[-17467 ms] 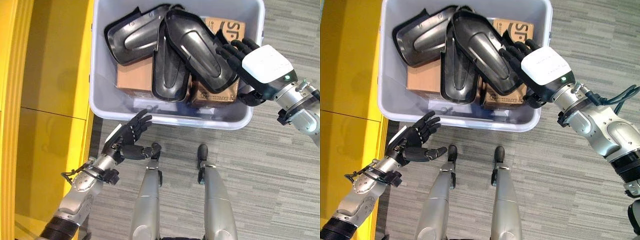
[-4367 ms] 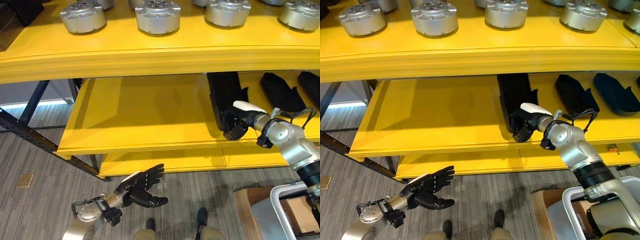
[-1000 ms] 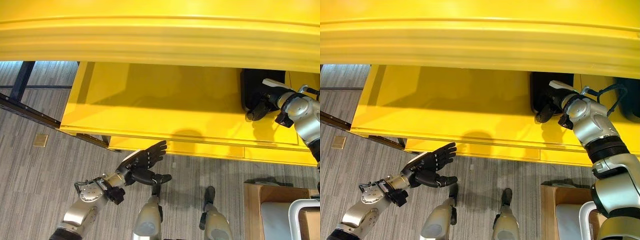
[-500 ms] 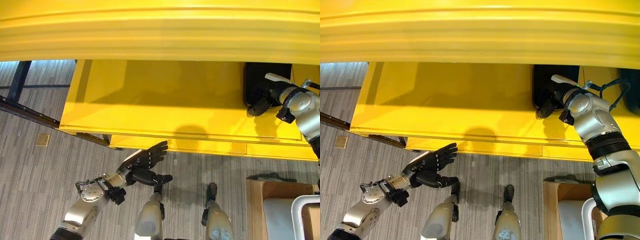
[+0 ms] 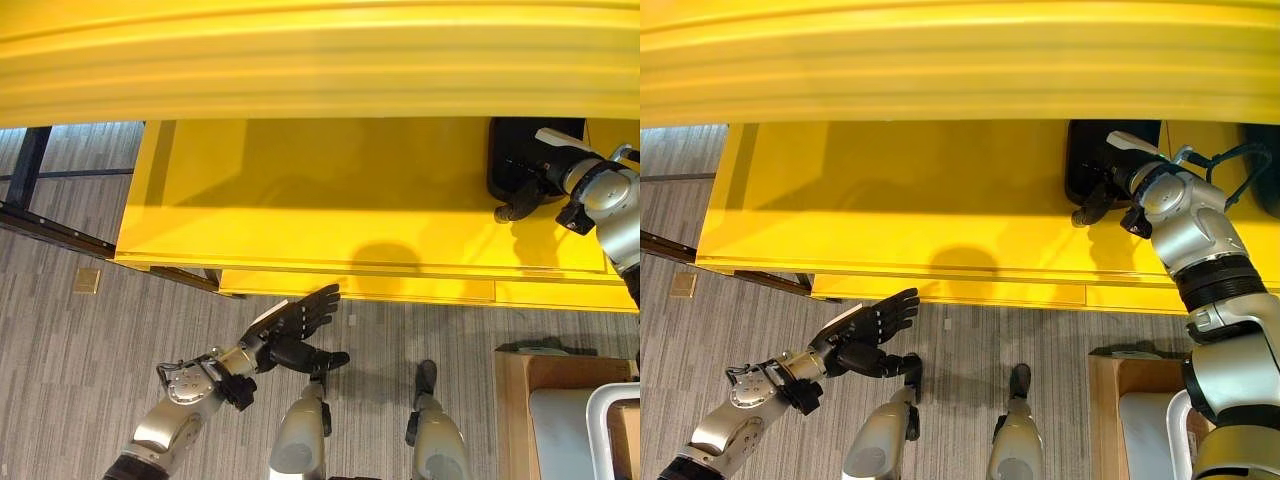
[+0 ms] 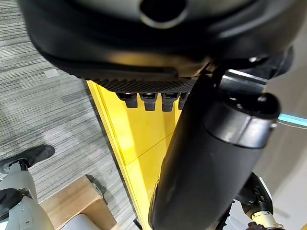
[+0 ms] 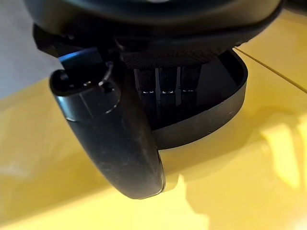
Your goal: Move parts from the plastic box to the shelf.
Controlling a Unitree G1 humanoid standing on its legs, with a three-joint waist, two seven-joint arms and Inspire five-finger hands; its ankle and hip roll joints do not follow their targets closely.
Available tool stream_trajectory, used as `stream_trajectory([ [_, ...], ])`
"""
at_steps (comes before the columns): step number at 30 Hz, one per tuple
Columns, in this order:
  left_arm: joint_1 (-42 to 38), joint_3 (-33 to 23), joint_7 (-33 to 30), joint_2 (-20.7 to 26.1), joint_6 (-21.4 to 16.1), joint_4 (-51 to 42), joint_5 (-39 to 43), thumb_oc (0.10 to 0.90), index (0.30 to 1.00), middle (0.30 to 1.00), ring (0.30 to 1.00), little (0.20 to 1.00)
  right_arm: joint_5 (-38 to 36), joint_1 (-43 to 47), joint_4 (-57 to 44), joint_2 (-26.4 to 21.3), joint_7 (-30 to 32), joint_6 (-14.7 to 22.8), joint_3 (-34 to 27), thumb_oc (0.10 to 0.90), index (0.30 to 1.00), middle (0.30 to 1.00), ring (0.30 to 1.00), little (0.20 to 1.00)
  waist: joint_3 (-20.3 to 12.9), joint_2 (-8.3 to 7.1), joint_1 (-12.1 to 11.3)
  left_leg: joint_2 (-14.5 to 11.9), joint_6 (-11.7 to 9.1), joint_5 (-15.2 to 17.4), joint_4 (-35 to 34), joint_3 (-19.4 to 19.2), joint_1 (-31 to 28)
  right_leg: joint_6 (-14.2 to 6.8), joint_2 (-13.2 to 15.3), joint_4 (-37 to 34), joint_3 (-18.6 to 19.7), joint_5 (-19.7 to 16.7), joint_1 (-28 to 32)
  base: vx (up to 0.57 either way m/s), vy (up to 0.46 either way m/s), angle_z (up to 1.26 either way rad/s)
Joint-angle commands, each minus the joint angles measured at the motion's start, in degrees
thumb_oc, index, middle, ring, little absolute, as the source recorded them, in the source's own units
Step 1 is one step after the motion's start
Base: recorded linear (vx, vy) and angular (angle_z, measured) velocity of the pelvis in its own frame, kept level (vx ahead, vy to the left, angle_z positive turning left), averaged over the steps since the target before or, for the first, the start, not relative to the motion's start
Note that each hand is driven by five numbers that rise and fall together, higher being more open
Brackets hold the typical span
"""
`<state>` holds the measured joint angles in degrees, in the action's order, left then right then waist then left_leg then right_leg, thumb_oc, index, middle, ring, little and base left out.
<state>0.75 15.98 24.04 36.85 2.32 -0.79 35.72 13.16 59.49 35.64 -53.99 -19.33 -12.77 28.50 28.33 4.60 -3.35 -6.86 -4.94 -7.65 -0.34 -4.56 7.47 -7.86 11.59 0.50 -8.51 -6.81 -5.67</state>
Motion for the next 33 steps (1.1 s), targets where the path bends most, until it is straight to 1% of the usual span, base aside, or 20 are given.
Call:
stream_trajectory([
  [1, 0.88, -1.65, 1.19, -0.43, -5.42, -7.97, 3.24, 0.9, 1.0, 1.0, 1.0, 1.0, 4.59, 7.39, -0.36, -4.08, 0.47, 1.43, 4.9, 0.9, 1.0, 1.0, 1.0, 1.0, -1.48, -1.23, -0.79, -0.81, 1.56, 10.22, 7.94, -0.43, 0.8, 2.58, -0.1, 9.7, 1.73, 9.38, -3.34, 0.0, 0.0, 0.0],
  [8, 1.92, -2.51, 1.59, -0.26, -4.93, -8.76, 3.04, 0.9, 1.0, 1.0, 1.0, 1.0, 8.63, 7.97, -1.13, -5.96, -1.38, 2.86, 7.56, 0.9, 1.0, 1.0, 1.0, 1.0, -1.9, -1.66, -1.15, -1.06, 1.53, 10.31, 8.32, -0.49, 0.78, 2.65, -0.15, 9.69, 1.28, 9.49, -2.78, 0.0, 0.0, 0.0],
  [11, 2.05, -2.62, 1.51, -0.2, -4.99, -8.69, 3.08, 0.9, 1.0, 1.0, 1.0, 1.0, 8.08, 8.15, -1.1, -6.53, -1.77, 3.0, 8.78, 0.9, 1.0, 1.0, 1.0, 1.0, -1.94, -1.8, -1.21, -1.23, 1.54, 10.28, 8.46, -0.54, 0.78, 2.64, -0.18, 9.8, 1.15, 9.56, -2.66, 0.0, -0.011, 0.0],
  [13, 2.22, -2.84, 1.78, -0.13, -4.95, -8.82, 2.89, 0.9, 1.0, 1.0, 1.0, 1.0, 9.48, 8.22, -1.0, -6.65, -2.9, 3.25, 9.39, 0.9, 1.0, 1.0, 1.0, 1.0, -1.89, -1.9, -1.39, -1.27, 1.49, 10.26, 8.73, -0.43, 0.99, 2.67, -0.22, 10.0, 1.1, 9.7, -2.66, 0.0, 0.0, 0.0],
  [16, 2.54, -3.25, 2.02, -0.32, -4.93, -8.68, 2.5, 0.9, 1.0, 1.0, 1.0, 1.0, 10.35, 8.18, -0.97, -7.45, -4.09, 5.34, 10.99, 0.9, 1.0, 1.0, 1.0, 1.0, -1.97, -2.1, -1.53, -1.38, 1.45, 10.19, 8.87, -0.46, 1.1, 2.73, -0.31, 10.06, 1.01, 9.77, -2.54, 0.0, 0.0, 0.0],
  [21, 3.29, -4.27, 2.41, -0.24, -5.18, -8.71, 2.51, 0.9, 1.0, 1.0, 1.0, 1.0, 11.67, 6.68, -3.95, -9.18, -5.5, 7.35, 12.4, 0.9, 1.0, 1.0, 1.0, 1.0, -1.97, -2.44, -1.5, -1.51, 1.46, 9.96, 8.76, -0.53, 1.36, 2.66, -0.43, 10.2, 1.08, 9.8, -2.81, 0.0, 0.0, 0.0],
  [22, 3.58, -4.76, 2.58, -0.33, -5.08, -8.85, 2.34, 0.9, 1.0, 1.0, 1.0, 1.0, 11.3, 5.56, -6.42, -10.0, -6.23, 6.98, 12.53, 0.9, 1.0, 1.0, 1.0, 1.0, -1.89, -2.64, -1.41, -1.61, 1.42, 9.9, 8.85, -0.62, 1.49, 2.64, -0.45, 10.22, 1.05, 9.77, -2.84, 0.0, 0.0, 0.0],
  [26, 4.16, -5.44, 2.6, -0.54, -5.15, -8.86, 2.11, 0.9, 1.0, 1.0, 1.0, 1.0, 11.56, 2.7, -11.19, -10.81, -7.28, 6.22, 11.42, 0.9, 1.0, 1.0, 1.0, 1.0, -1.9, -2.94, -0.98, -1.78, 1.45, 9.81, 8.88, -0.81, 1.62, 2.6, -0.56, 10.3, 1.31, 9.77, -3.01, 0.0, 0.0, 0.0],
  [33, 5.12, -6.68, 2.55, -0.76, -5.44, -8.88, 1.96, 0.9, 1.0, 1.0, 1.0, 1.0, 12.81, -5.27, -21.33, -11.32, -9.19, 4.39, 7.04, 0.9, 1.0, 1.0, 1.0, 1.0, -1.78, -3.59, -0.09, -2.0, 1.65, 9.79, 8.98, -1.37, 1.78, 2.58, -0.83, 10.5, 1.78, 9.82, -3.38, 0.0, -0.007, -0.04],
])
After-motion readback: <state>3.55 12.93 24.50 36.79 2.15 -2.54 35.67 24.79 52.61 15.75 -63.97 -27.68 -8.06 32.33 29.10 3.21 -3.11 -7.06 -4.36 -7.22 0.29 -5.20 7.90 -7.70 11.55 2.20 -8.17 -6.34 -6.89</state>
